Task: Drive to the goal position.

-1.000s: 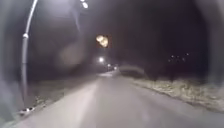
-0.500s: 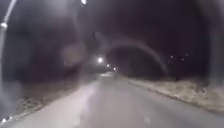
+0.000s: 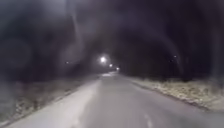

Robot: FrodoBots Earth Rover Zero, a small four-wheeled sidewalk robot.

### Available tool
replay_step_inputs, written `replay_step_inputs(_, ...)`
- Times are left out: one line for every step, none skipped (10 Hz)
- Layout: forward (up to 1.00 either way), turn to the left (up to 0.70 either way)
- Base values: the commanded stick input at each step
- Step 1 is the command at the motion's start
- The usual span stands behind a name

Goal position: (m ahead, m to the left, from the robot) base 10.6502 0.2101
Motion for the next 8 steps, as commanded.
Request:
replay_step_inputs(1.0, 0.05)
replay_step_inputs(1.0, 0.05)
replay_step_inputs(1.0, 0.08)
replay_step_inputs(1.0, 0.11)
replay_step_inputs(1.0, 0.12)
replay_step_inputs(1.0, 0.11)
replay_step_inputs(1.0, 0.08)
replay_step_inputs(1.0, 0.07)
